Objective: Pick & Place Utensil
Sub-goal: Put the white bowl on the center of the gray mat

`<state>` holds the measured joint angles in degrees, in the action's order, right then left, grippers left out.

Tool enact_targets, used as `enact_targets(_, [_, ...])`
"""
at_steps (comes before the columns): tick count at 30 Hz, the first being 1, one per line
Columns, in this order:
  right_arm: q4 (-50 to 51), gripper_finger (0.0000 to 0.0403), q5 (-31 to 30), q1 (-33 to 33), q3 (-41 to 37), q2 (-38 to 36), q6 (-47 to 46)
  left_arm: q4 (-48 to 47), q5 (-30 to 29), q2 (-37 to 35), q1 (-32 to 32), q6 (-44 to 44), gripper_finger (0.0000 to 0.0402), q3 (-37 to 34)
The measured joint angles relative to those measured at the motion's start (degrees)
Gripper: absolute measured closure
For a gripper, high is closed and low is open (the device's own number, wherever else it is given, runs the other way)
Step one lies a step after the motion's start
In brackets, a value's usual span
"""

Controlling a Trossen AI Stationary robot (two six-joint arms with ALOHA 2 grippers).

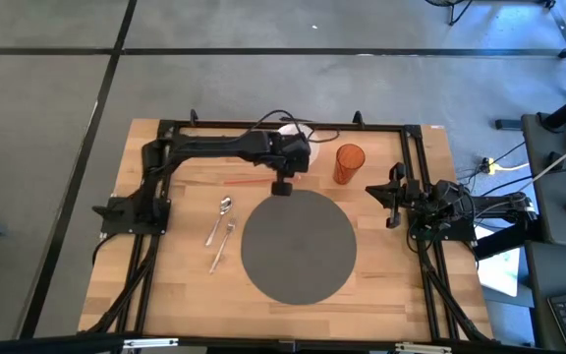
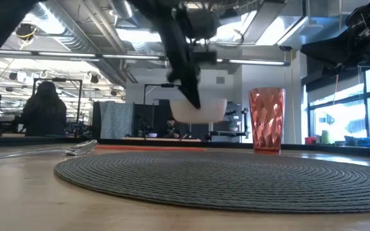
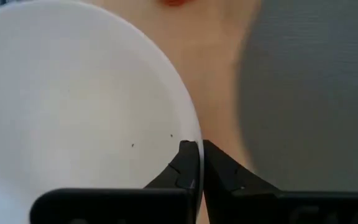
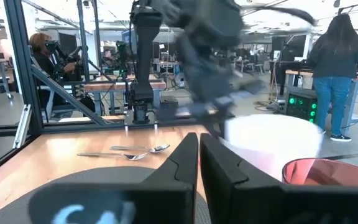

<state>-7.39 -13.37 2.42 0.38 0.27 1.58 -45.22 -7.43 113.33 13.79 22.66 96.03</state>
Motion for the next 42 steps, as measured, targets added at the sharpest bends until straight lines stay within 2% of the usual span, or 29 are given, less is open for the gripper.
enact_targets(7, [0.0, 0.0384, 0.0, 0.0, 0.0, 0.0, 0.1, -6.0, -0.6, -7.4, -10.2, -5.2, 0.0399, 0.0])
enact_targets(15, [0.0, 0.0384, -0.1, 0.0, 0.0, 0.0, -0.1, -7.0, 2.3, -6.8, -22.5, -8.5, 0.0399, 0.0])
enact_targets(18, [0.0, 0.0384, -0.1, 0.0, 0.0, 0.0, 0.0, -3.0, 3.4, -5.9, -25.3, -10.2, 0.0399, -0.5])
enact_targets(23, [0.0, 0.0384, 0.0, 0.0, 0.0, 0.0, 0.0, 0.7, 8.6, -4.1, -27.6, -11.6, 0.0399, -3.1])
enact_targets(30, [0.0, 0.0384, -0.1, 0.0, 0.0, 0.0, 0.0, 4.0, 9.1, -0.8, -28.6, -13.1, 0.0398, -6.2])
enact_targets(42, [0.0, 0.0384, 0.1, 0.0, 0.0, 0.0, 0.0, 6.7, 10.3, 3.3, -28.7, -16.2, 0.0398, -6.4])
